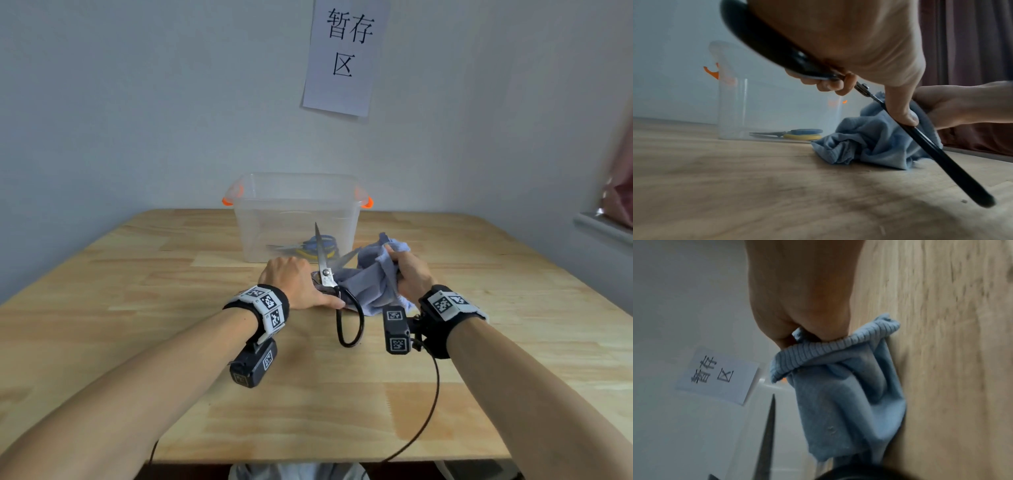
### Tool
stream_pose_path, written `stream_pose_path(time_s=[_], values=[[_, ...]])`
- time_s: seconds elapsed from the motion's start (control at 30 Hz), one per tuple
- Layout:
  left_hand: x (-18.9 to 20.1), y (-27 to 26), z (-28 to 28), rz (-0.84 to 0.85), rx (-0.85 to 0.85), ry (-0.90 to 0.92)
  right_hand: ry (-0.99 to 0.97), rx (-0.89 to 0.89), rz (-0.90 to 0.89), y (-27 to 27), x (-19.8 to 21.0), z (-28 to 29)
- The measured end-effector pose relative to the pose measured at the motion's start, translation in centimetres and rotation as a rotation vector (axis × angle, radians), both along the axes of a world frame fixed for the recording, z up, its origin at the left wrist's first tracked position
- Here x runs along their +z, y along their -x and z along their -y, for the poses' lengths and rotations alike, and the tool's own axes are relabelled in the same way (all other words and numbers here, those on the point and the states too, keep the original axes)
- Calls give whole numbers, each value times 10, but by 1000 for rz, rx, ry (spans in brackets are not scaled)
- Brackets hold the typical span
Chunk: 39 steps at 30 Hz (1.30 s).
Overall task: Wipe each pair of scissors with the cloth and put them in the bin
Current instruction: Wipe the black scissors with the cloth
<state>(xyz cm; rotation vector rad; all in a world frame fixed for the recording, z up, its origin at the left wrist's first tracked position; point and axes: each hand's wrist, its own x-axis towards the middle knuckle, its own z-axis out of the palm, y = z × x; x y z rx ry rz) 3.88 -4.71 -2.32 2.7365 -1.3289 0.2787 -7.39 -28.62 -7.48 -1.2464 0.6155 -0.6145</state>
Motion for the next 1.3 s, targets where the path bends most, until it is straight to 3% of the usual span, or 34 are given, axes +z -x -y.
stream_pose_path(time_s=[0.1,0.33,0.5,0.7,0.83,1.0,1.3], values=[[2,-4,-6,-53,47,59,122,61,-147,11,23,-29],[8,-1,-12,-156,83,144,281,121,-430,17,31,-59],[21,6,-13,-236,105,209,444,5,-204,24,56,-71],[33,16,-14,-341,130,372,461,296,-209,36,68,-91],[32,25,-14,-444,143,477,422,304,-144,43,70,-101],[37,41,-8,-688,119,596,454,392,-170,49,66,-115],[42,49,-2,-917,103,817,31,458,-2,52,56,-117]])
